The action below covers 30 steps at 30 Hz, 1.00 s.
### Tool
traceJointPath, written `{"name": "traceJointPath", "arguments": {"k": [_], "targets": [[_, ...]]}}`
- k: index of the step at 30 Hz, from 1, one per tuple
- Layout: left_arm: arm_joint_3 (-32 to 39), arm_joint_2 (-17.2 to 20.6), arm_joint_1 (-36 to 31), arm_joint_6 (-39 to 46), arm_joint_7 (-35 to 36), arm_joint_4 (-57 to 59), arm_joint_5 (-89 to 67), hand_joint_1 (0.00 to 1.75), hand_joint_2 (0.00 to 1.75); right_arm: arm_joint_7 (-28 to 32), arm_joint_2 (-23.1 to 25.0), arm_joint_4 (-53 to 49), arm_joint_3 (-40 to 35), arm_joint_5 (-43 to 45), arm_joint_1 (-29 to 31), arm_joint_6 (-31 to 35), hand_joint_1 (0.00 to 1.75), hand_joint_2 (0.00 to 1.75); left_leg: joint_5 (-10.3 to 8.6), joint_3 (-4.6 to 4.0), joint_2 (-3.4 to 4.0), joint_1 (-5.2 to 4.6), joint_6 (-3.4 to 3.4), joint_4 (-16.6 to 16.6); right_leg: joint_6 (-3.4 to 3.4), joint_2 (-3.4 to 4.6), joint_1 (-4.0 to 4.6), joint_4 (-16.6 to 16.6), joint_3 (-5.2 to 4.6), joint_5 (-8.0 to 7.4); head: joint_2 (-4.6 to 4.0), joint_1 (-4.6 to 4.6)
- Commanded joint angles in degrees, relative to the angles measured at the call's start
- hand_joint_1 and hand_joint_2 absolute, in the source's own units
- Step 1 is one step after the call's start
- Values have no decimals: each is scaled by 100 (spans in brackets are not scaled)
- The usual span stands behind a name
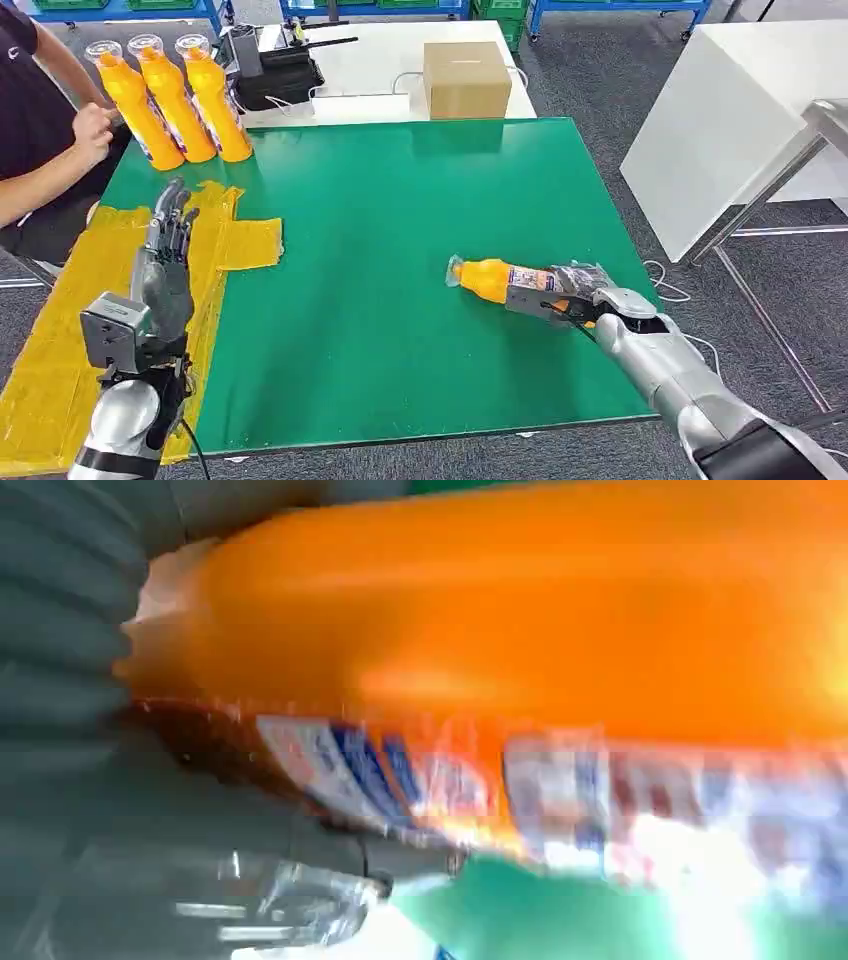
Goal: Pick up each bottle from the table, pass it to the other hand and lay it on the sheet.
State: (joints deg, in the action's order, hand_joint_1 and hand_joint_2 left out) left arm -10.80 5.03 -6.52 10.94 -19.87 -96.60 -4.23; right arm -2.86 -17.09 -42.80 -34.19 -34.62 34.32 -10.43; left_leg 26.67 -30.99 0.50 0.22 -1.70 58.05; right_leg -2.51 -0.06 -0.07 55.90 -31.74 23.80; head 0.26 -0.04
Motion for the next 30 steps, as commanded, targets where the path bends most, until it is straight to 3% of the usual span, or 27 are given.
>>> {"name": "traceJointPath", "arguments": {"k": [1, 4, 8, 11, 19, 30], "targets": [[284, -515, 1232, -589, -141, -359, 1242, 0, 175, 347, -42, -4174, 1093, 1933, -1433, 512, 175, 175, 7, -22, 28, -6, 11, -11, 6, 32, -6, 1, -38, 1, 0, -2], [147, -724, 1629, -948, 18, -559, 2177, 0, 175, 307, -68, -5013, 836, 1886, -1562, 622, 175, 175, 10, -61, -1, -8, 10, 0, 5, 0, -7, 11, -73, 14, 0, -7], [-38, -808, 1716, -962, 4, -603, 2452, 0, 175, 294, 190, -5022, 408, 1944, -1392, 666, 175, 175, 10, -93, -10, -6, 6, 1, 2, 0, -5, 10, -98, 11, 0, -2], [-54, -805, 1656, -926, 10, -587, 2505, 0, 175, 373, 208, -4905, 284, 1997, -1307, 748, 175, 175, 11, -98, -8, -6, 11, -1, 5, 4, -6, 10, -106, 13, 0, -2], [-561, -924, 1111, -625, 22, -266, 2609, 0, 175, 62, 1097, -3659, -811, 2302, -358, 623, 175, 175, -3, -116, -1, -5, 9, -2, 6, 7, -4, 8, -123, -3, 0, 0], [-592, -878, 1107, -566, -16, -287, 2631, 0, 175, 24, 1032, -3645, -907, 2463, -327, 581, 175, 175, -10, -118, -22, -4, 11, -2, 2, -15, -4, 14, -117, 3, 0, -2]]}}
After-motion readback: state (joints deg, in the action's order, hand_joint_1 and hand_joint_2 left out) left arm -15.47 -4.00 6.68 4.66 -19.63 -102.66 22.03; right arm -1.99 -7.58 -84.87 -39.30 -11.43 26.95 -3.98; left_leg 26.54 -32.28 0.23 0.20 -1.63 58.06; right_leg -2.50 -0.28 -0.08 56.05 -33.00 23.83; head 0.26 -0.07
